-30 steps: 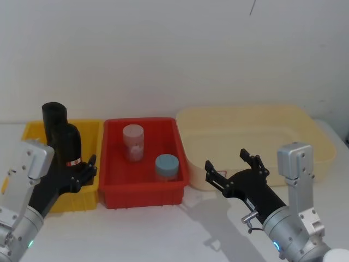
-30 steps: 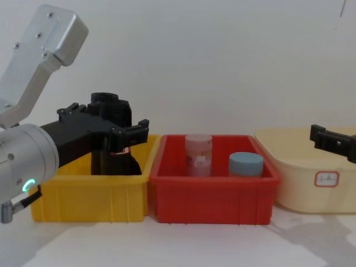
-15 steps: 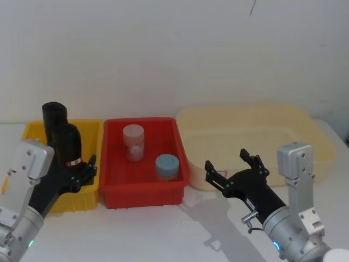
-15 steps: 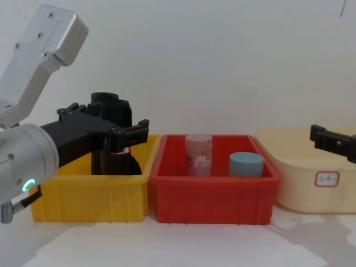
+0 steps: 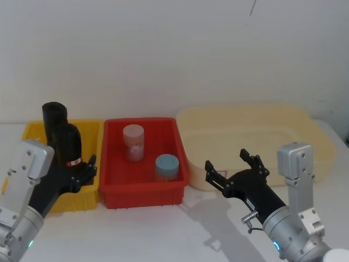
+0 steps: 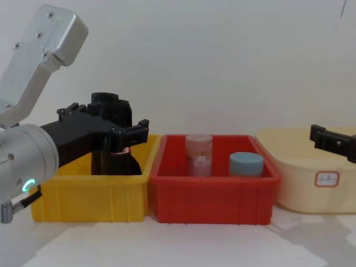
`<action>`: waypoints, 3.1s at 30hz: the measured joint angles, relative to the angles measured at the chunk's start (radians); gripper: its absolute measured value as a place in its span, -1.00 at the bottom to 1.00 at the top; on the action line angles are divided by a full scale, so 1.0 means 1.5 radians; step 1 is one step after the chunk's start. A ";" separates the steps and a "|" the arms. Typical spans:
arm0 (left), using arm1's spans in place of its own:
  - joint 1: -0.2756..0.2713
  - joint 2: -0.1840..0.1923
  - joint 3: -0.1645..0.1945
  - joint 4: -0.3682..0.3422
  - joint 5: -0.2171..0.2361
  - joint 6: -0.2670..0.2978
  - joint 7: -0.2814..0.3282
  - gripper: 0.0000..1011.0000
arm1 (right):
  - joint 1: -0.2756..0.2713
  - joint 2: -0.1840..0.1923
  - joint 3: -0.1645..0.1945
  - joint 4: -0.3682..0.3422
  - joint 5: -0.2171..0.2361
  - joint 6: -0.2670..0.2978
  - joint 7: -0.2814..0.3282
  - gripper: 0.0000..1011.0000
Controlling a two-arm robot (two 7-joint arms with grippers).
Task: Pick up the garbage bag with the one hand and transfer it to the other hand.
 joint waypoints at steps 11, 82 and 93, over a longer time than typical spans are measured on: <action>0.000 0.000 0.000 0.000 0.000 0.000 0.000 0.98 | 0.000 0.000 0.000 0.000 0.000 0.000 0.000 0.98; -0.051 -0.103 -0.067 0.152 -0.077 -0.073 -0.048 0.98 | 0.000 0.000 0.000 0.000 0.000 0.000 0.000 0.98; -0.079 -0.120 -0.068 0.205 -0.087 -0.083 -0.081 0.87 | 0.000 0.000 0.000 0.000 0.000 0.000 0.000 0.98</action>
